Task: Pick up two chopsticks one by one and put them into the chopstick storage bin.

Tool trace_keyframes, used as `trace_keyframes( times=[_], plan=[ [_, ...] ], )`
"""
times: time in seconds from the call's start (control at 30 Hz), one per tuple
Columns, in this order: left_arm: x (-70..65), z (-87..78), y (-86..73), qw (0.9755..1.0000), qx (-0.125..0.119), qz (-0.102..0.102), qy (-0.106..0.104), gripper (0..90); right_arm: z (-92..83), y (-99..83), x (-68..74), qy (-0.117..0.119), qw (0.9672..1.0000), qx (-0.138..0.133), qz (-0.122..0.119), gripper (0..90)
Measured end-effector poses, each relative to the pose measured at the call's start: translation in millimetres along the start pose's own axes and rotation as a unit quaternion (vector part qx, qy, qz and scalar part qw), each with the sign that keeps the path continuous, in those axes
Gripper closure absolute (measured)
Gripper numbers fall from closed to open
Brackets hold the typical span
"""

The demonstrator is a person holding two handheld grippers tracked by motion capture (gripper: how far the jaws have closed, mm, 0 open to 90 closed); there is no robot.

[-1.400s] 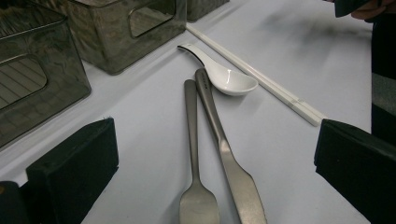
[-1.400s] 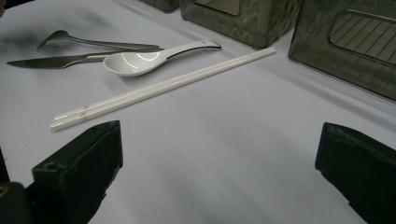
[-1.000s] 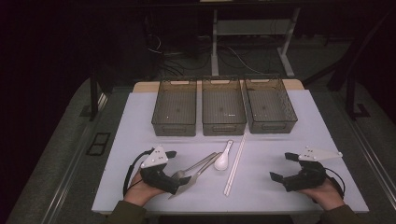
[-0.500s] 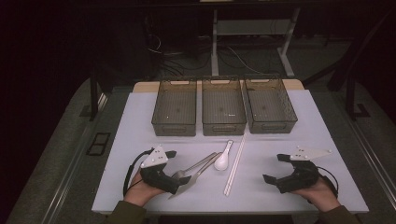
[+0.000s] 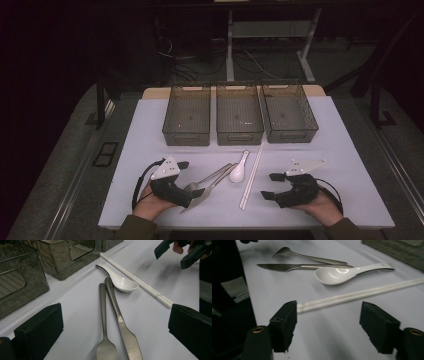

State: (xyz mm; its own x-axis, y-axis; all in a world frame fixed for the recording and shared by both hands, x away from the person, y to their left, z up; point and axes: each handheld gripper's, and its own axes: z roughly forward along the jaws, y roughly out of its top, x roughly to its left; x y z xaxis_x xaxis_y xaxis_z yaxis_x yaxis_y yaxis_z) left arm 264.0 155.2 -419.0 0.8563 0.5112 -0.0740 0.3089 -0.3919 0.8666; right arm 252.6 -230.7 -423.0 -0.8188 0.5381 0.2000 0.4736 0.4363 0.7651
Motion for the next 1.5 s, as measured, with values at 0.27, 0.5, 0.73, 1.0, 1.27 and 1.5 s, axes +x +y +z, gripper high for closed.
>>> trace_keyframes(
  times=[0.27,0.5,0.73,1.0,1.27,1.5],
  plan=[
    [0.0,-0.4,0.1,1.0,-0.001,-0.002,0.001,0.0,22.5,9.4,16.8,0.043,0.9985,0.023,-0.027,51.0],
    [0.2,-1.1,0.1,1.0,-0.001,-0.002,0.001,0.0,39.7,13.5,30.3,0.066,0.9957,0.041,-0.05,62.1],
    [0.3,-1.2,0.2,1.0,0.0,-0.002,0.0,0.0,51.5,14.9,39.8,0.075,0.9934,0.055,-0.068,70.8],
    [0.6,-1.8,0.2,1.0,-0.001,-0.001,0.0,0.0,65.3,18.9,49.2,0.079,0.9914,0.068,-0.08,77.9],
    [1.1,-2.4,-0.1,1.0,-0.002,-0.002,0.001,0.0,74.4,16.8,51.2,0.078,0.9856,0.099,-0.113,86.1],
    [1.4,-2.8,-0.3,1.0,-0.002,-0.003,0.002,0.0,72.1,14.4,49.4,0.074,0.985,0.107,-0.114,87.3]
  ],
)
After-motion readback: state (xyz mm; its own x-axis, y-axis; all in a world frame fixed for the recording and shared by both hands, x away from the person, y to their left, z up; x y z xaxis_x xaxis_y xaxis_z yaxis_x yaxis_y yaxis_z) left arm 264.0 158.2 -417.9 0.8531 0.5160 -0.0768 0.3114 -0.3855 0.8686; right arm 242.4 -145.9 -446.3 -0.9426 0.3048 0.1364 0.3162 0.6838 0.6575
